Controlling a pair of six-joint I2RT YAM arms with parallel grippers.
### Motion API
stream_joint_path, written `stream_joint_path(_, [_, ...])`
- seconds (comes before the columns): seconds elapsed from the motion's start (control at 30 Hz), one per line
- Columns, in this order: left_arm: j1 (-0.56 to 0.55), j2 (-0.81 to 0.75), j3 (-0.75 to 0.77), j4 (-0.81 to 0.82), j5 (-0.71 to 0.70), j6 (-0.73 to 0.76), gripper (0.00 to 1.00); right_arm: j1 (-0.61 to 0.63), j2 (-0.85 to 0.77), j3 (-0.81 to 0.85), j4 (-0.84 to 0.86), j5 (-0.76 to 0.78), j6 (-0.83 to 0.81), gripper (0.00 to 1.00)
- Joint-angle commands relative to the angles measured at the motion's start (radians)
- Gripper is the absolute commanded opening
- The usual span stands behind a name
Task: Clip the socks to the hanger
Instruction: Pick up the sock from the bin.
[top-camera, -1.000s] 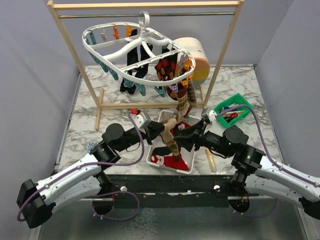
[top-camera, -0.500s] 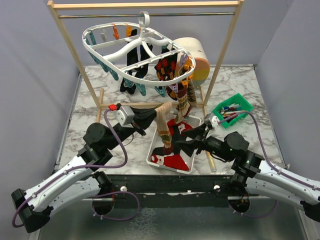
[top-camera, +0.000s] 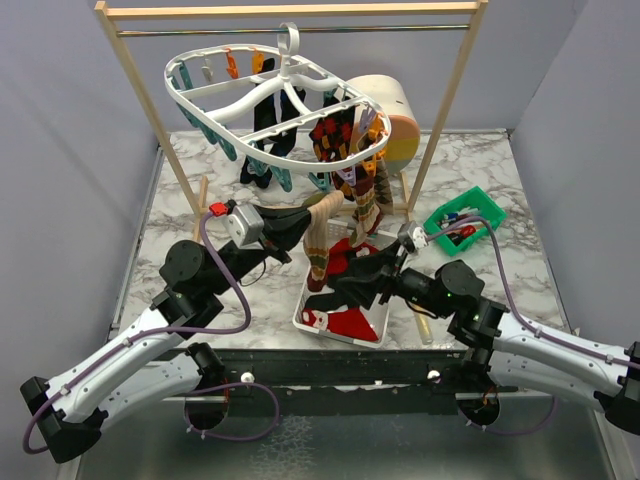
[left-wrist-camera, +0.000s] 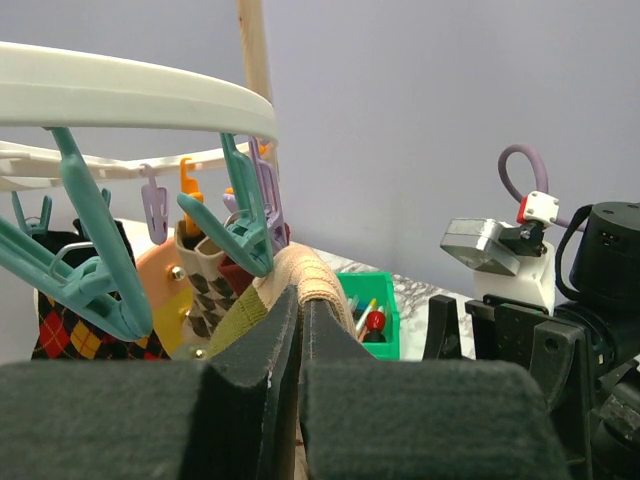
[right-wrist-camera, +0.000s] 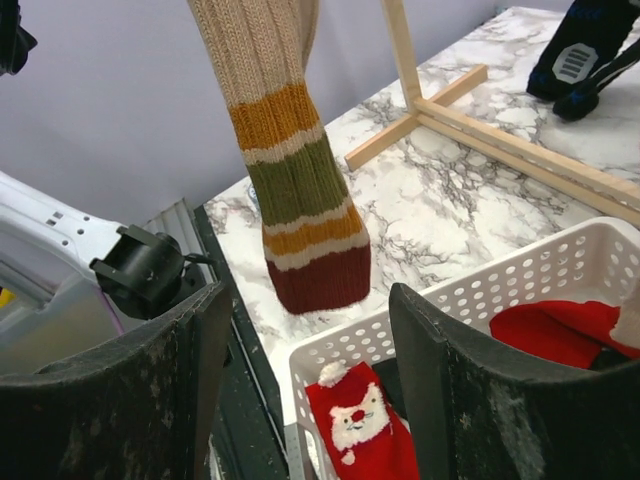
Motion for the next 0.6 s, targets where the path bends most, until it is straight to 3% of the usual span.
stream_joint_path(0.0, [-0.003,-0.001,0.022,-0.014,-0.012,0.009,0.00,0.008,0.025,0.009,0.087,-0.065,0.031,0.69])
stream_joint_path(0.57, [-0.003,0.003,0.032,-0.014,-0.005,-0.005,0.00,0.008,0.137,0.089,0.012,-0.051,0.081,0.66])
